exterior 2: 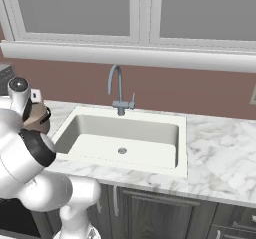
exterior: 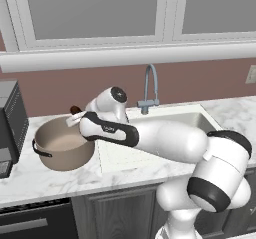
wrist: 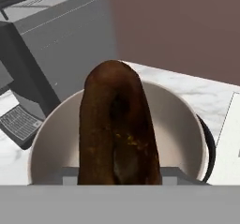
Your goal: Dump the sweet potato from the pot into the sink. Then turn on the water and wash the sweet potato. Then turn off the water and put the sweet potato back in the pot.
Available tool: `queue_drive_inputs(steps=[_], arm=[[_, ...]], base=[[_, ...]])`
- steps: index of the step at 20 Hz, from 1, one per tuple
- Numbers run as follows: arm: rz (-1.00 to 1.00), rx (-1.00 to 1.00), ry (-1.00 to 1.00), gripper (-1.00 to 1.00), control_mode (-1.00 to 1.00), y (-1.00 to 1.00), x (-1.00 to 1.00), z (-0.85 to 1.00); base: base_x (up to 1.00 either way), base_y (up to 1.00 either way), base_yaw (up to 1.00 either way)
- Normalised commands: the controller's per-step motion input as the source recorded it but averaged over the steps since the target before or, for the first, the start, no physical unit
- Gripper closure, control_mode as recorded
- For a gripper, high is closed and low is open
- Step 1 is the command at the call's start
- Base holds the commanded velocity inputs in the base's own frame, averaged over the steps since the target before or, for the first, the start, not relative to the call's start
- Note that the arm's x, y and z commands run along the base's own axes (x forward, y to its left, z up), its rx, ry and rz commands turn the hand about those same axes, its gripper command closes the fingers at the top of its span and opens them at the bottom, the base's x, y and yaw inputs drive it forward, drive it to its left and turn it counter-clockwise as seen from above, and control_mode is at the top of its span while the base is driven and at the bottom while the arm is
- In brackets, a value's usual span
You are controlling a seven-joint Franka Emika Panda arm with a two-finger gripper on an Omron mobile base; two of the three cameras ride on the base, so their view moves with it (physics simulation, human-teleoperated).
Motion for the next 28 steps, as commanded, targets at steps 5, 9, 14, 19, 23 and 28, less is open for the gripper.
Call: queue_drive_inputs(steps=[5,9,14,19,23,28], arm=[[0.00,0.00,0.21,1.00,-1.00,0.17,0.00,-0.18],[0.00,-0.02,0.11,1.00,-1.00,0.20,0.00,-0.28],[0.00,-0.06,0.01,1.00,-1.00,0.23,0.00,-0.24],[0.00,-0.08,0.00,1.00,-1.00,0.18,0.00,-0.27],[0.00,-0.09,0.00,1.00,-1.00,0.22,0.00,-0.24],[0.00,-0.08,0.00,1.00,-1.00,0.20,0.00,-0.26]], base=[[0.00,0.00,0.00],[0.00,0.00,0.00],[0.00,0.00,0.00],[0.00,0.00,0.00],[0.00,0.00,0.00],[0.00,0.00,0.00]])
